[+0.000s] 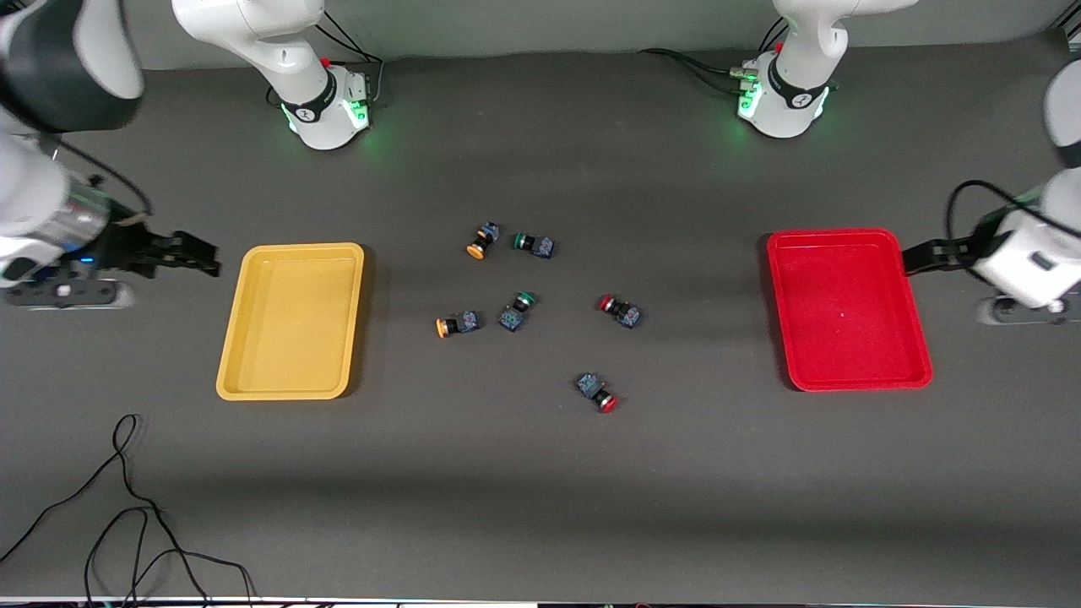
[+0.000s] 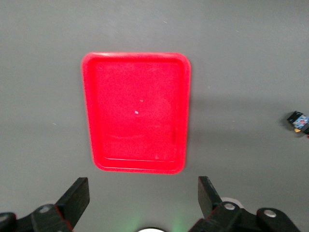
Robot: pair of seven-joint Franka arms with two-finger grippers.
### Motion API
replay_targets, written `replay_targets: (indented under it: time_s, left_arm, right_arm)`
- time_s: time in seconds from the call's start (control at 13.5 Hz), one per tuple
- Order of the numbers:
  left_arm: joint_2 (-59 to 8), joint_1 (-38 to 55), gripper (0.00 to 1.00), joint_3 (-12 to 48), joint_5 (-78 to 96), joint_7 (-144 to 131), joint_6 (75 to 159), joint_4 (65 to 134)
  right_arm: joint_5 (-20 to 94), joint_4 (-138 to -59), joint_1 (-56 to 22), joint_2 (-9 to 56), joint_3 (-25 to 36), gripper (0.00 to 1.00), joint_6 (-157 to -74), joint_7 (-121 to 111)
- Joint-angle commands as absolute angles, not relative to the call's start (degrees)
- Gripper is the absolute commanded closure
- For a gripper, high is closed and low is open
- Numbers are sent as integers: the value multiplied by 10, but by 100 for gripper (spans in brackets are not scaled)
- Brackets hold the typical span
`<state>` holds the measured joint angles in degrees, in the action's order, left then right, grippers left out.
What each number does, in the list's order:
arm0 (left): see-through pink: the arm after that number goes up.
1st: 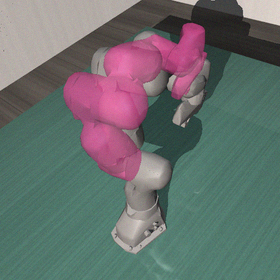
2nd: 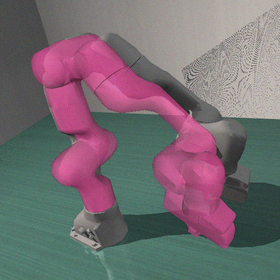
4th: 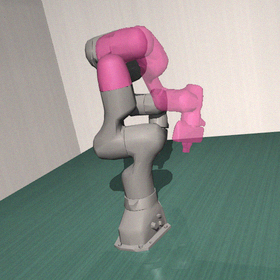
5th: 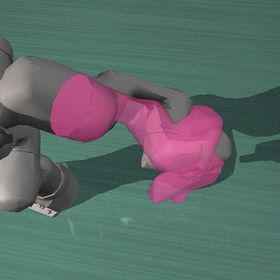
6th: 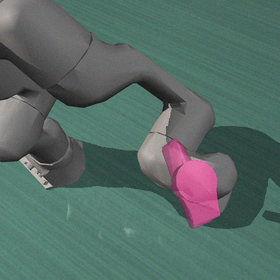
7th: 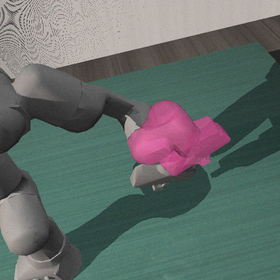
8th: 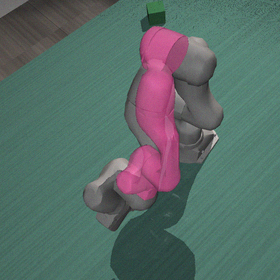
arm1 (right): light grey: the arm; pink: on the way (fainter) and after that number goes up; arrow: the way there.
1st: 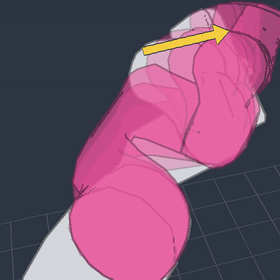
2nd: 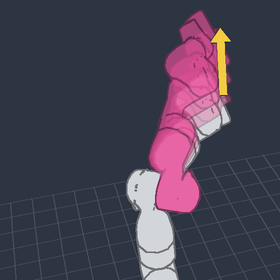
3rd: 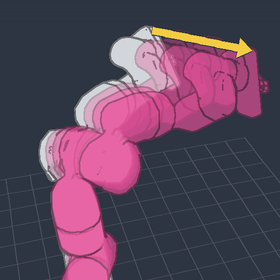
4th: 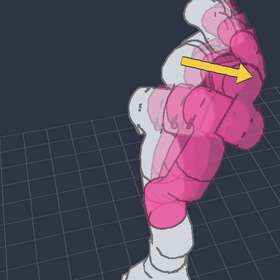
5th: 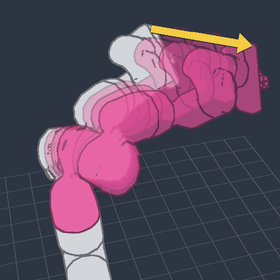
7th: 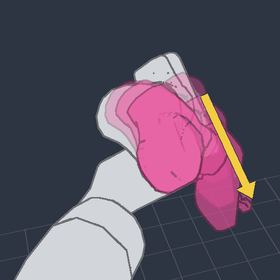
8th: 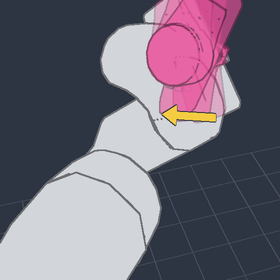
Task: Place red and yellow buttons in trays
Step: 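Reach the left gripper to a red button while the right gripper reaches buttons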
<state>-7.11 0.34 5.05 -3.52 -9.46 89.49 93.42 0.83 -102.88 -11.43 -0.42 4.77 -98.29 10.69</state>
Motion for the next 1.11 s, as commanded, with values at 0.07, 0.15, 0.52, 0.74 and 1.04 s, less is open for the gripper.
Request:
replay_targets:
  time_s: [0.07, 0.15, 0.52, 0.74, 1.04]
  left_arm:
    - [-134, 113, 0, 48, -28, -294, 946, 937]
    - [-160, 139, 0, 49, -24, -377, 965, 935]
    - [-282, 218, 0, 49, 53, -689, 1079, 937]
    - [-334, 270, 0, 48, 50, -812, 1141, 939]
    - [-393, 308, 0, 48, 30, -904, 1198, 940]
  right_arm:
    - [14, -1166, -234, -73, 51, 0, -1076, 311]
    - [14, -1187, -267, -76, 51, 0, -1098, 369]
    - [13, -1262, -458, -72, 51, 0, -1201, 659]
    - [13, -1285, -518, -77, 51, 0, -1202, 759]
    - [13, -1333, -548, -82, 52, 0, -1249, 813]
